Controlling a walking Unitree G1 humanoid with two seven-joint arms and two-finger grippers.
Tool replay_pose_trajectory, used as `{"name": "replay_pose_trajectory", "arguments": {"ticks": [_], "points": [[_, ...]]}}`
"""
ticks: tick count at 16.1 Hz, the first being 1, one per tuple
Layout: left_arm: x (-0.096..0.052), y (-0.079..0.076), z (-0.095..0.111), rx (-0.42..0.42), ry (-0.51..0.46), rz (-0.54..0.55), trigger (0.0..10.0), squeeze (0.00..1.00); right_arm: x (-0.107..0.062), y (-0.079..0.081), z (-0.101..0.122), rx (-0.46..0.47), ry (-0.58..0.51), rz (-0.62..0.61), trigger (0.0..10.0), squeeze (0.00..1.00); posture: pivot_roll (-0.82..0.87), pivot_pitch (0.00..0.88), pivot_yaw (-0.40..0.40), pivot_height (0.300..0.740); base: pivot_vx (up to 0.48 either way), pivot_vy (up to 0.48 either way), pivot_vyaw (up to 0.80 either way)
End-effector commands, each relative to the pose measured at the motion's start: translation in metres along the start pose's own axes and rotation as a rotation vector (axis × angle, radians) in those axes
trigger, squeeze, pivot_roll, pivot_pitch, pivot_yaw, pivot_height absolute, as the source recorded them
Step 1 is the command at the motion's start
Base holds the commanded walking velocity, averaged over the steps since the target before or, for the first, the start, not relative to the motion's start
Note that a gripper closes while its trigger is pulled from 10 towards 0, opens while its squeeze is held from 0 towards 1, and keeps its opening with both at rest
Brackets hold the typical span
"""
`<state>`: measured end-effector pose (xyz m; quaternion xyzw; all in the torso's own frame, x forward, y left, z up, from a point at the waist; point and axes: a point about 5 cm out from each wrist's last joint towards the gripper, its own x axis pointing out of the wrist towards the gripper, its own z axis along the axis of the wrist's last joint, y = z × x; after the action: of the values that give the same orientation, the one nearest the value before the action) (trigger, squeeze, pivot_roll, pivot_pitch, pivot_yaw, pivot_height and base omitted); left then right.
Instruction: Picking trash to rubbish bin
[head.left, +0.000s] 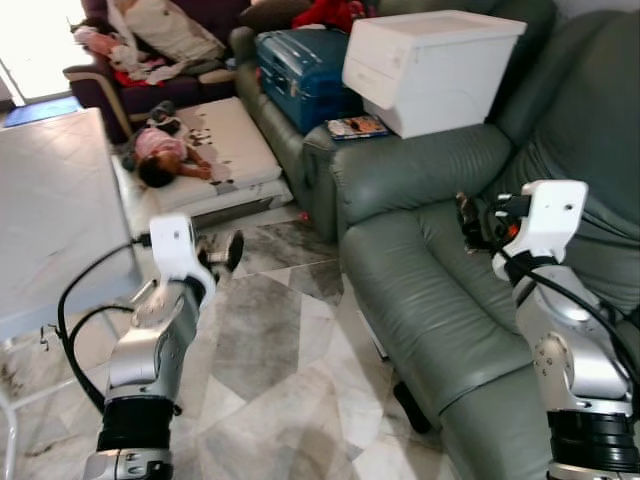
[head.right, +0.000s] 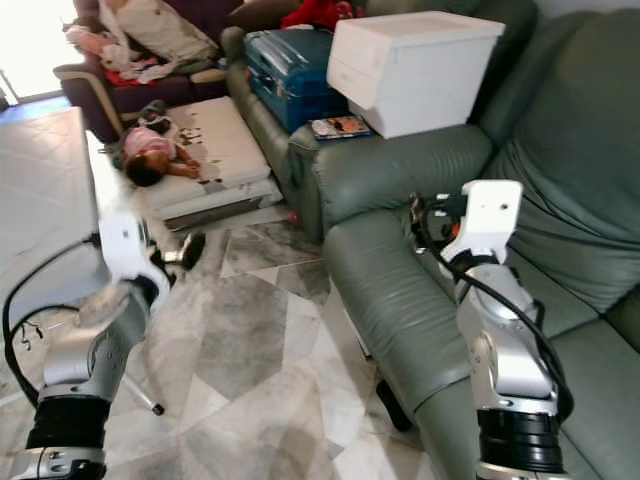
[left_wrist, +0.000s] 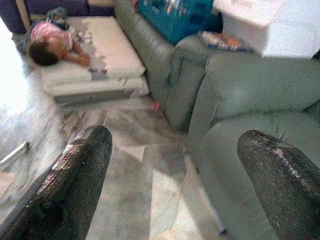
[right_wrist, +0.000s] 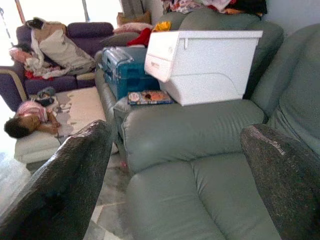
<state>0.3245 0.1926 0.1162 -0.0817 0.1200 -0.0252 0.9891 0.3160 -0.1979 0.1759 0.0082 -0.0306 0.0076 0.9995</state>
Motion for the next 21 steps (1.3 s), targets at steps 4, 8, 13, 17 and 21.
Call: {"name": "replay_pose_trajectory", "arguments": {"ticks": [4,8,13,17,21], "points": [[0.001,0.024,-0.039,0.083,0.138,0.022,10.0,0.00,0.002,-0.017,-0.028,-0.043,0.079,-0.039,10.0,0.00,-0.01,0.034,0.018,0.740,0.000,0.000,0.00],[0.003,0.036,-0.077,0.114,0.283,0.014,10.0,0.00,0.004,-0.038,-0.069,-0.100,0.200,-0.092,10.0,0.00,0.00,0.026,0.022,0.740,0.000,0.000,0.00],[-0.019,0.052,-0.129,0.110,0.475,0.084,10.0,0.00,-0.024,-0.059,-0.139,-0.034,0.463,-0.205,10.0,0.00,0.01,0.022,0.029,0.740,0.000,0.000,0.00],[-0.046,0.051,-0.170,0.158,0.647,0.054,10.0,0.00,-0.060,-0.054,-0.182,0.010,0.654,-0.240,10.0,0.00,0.00,0.020,0.044,0.740,0.000,0.000,0.00],[-0.055,0.046,-0.184,0.202,0.708,0.026,10.0,0.00,-0.097,-0.048,-0.212,0.031,0.817,-0.283,10.0,0.00,-0.01,0.025,0.051,0.740,0.000,0.000,-0.30]]}}
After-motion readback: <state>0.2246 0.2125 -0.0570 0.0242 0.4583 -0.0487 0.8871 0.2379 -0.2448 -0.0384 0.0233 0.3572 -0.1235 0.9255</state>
